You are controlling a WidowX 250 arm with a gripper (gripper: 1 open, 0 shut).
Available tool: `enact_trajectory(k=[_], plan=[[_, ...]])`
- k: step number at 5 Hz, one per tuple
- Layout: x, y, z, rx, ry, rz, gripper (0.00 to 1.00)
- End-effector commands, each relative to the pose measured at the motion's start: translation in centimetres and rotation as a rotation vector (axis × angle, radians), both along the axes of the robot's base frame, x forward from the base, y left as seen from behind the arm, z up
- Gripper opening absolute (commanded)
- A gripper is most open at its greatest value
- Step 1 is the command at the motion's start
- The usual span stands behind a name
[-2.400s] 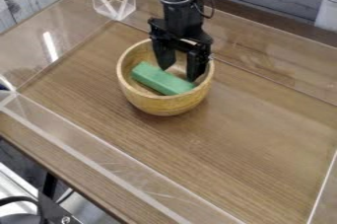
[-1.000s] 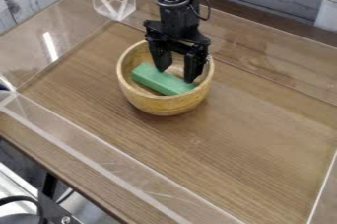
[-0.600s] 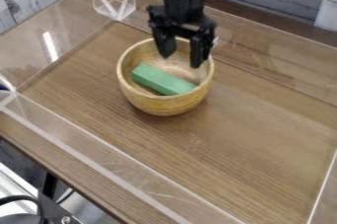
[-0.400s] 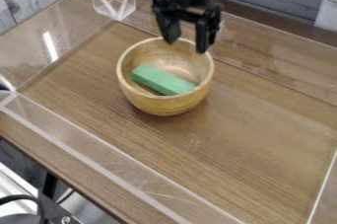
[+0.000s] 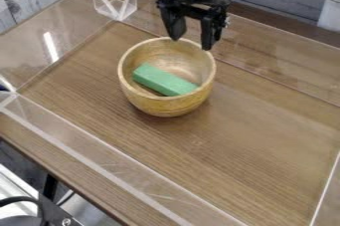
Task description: Put the green block in the brown bowl
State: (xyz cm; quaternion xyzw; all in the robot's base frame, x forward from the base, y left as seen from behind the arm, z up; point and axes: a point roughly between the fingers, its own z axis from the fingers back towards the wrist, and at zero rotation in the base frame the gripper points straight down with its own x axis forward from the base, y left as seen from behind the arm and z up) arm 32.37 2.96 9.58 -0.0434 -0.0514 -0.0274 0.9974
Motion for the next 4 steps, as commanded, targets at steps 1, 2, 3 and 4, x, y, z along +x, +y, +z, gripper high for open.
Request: enact_trajectory(k=[1, 2, 3, 4], plan=[[1.5, -0.1, 0.9, 0.019, -0.062, -0.009, 1.0], [1.9, -0.1, 0.4, 0.026, -0.065, -0.007, 1.0], [2.4, 0.1, -0.2, 0.03, -0.061, -0.001, 1.0], [2.6, 0.2, -0.4, 0.033, -0.061, 0.003, 1.0]])
